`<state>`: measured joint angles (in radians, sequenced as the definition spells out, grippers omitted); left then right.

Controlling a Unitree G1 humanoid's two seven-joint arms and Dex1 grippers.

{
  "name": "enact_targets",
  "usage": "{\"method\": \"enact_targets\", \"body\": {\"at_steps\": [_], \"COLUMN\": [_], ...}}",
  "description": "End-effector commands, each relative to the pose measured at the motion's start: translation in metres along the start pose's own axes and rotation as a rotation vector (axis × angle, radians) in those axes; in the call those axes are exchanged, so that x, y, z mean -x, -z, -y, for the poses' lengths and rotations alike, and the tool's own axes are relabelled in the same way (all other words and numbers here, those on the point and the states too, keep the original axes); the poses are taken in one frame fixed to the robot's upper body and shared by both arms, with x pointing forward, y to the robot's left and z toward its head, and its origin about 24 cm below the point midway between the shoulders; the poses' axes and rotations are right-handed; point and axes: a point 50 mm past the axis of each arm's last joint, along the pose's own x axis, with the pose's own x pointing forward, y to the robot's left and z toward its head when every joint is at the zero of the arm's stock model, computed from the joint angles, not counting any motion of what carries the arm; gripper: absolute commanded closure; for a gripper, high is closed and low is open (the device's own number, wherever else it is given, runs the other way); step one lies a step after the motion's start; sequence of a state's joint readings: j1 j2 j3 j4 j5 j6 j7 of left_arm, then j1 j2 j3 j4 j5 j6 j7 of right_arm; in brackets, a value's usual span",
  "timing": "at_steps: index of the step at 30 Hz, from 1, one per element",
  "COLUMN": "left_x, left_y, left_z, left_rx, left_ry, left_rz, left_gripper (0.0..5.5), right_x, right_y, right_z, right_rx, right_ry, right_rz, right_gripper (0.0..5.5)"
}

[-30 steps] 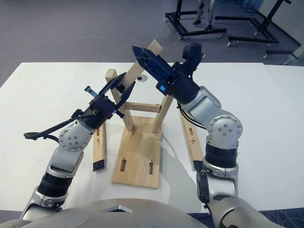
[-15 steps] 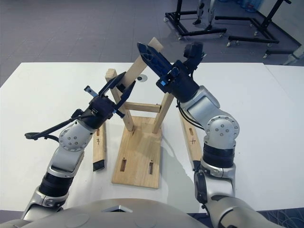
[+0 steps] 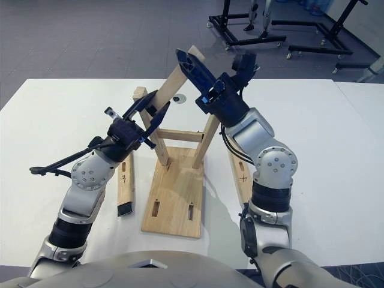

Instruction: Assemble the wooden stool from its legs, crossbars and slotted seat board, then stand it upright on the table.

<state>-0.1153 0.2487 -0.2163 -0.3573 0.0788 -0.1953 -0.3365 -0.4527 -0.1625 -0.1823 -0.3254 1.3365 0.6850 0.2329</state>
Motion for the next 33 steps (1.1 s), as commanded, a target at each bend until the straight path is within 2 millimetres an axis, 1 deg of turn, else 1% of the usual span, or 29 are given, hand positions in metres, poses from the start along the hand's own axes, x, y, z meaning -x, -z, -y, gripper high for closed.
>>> {"method": "enact_targets", "body": {"at_steps": [1,2,3,4,5,6,7,9,10,11,12,13,15,16,19,21,24,25,27,33], "left_x": [0.01,0.012,0.015,0.019,0.021,0.024,0.026,0.028,0.028,0.029,0.03,0.032,0.035,0.036,0.04,0.042,0.044,0.044,0.045,0.039], "left_y": [0.01,0.012,0.014,0.015,0.016,0.016,0.016,0.015,0.015,0.013,0.012,0.011,0.009,0.008,0.005,0.005,0.005,0.005,0.006,0.008], "left_z": [-0.008,-0.009,-0.01,-0.012,-0.013,-0.014,-0.015,-0.014,-0.012,-0.011,-0.011,-0.012,-0.014,-0.015,-0.013,-0.013,-0.016,-0.017,-0.018,-0.018], "left_rx": [0.052,0.069,0.085,0.097,0.107,0.118,0.124,0.137,0.144,0.142,0.141,0.139,0.132,0.131,0.128,0.123,0.117,0.115,0.113,0.117], "left_ry": [-0.091,-0.107,-0.124,-0.141,-0.154,-0.171,-0.186,-0.203,-0.201,-0.213,-0.222,-0.24,-0.275,-0.291,-0.308,-0.32,-0.343,-0.346,-0.348,-0.319], "left_rz": [-0.085,-0.099,-0.118,-0.136,-0.148,-0.157,-0.165,-0.173,-0.173,-0.177,-0.181,-0.187,-0.198,-0.203,-0.22,-0.23,-0.239,-0.24,-0.247,-0.241], "left_gripper": [3.26,3.11,2.92,2.86,2.85,2.85,2.85,2.85,2.85,2.85,2.85,2.85,2.85,2.85,2.85,2.85,2.85,2.85,2.85,2.85], "right_x": [0.009,0.019,0.035,0.052,0.066,0.083,0.095,0.135,0.152,0.162,0.166,0.166,0.162,0.158,0.148,0.15,0.156,0.157,0.157,0.153], "right_y": [-0.042,-0.057,-0.072,-0.084,-0.091,-0.091,-0.087,-0.058,-0.047,-0.04,-0.037,-0.033,-0.024,-0.022,-0.008,0.001,0.004,0.005,0.013,0.018], "right_z": [0.0,0.001,0.001,-0.001,-0.003,-0.004,-0.004,0.0,0.0,0.003,0.006,0.014,0.031,0.035,0.027,0.02,0.013,0.011,0.009,0.02], "right_rx": [0.001,-0.024,-0.052,-0.06,-0.065,-0.055,-0.045,-0.043,-0.055,-0.054,-0.042,-0.003,0.16,0.217,0.378,0.479,0.645,0.674,0.672,0.651], "right_ry": [0.017,0.016,0.011,0.002,-0.001,0.011,0.038,0.186,0.26,0.325,0.37,0.442,0.621,0.674,0.764,0.838,0.97,0.984,0.978,0.998], "right_rz": [0.174,0.232,0.282,0.301,0.296,0.247,0.169,-0.096,-0.18,-0.239,-0.265,-0.274,-0.297,-0.285,-0.289,-0.303,-0.312,-0.321,-0.336,-0.272], "right_gripper": [5.11,5.11,5.11,5.11,5.11,5.11,5.11,5.11,5.11,5.11,5.11,5.11,5.11,5.11,5.11,5.11,5.11,5.11,5.11,5.11]}}
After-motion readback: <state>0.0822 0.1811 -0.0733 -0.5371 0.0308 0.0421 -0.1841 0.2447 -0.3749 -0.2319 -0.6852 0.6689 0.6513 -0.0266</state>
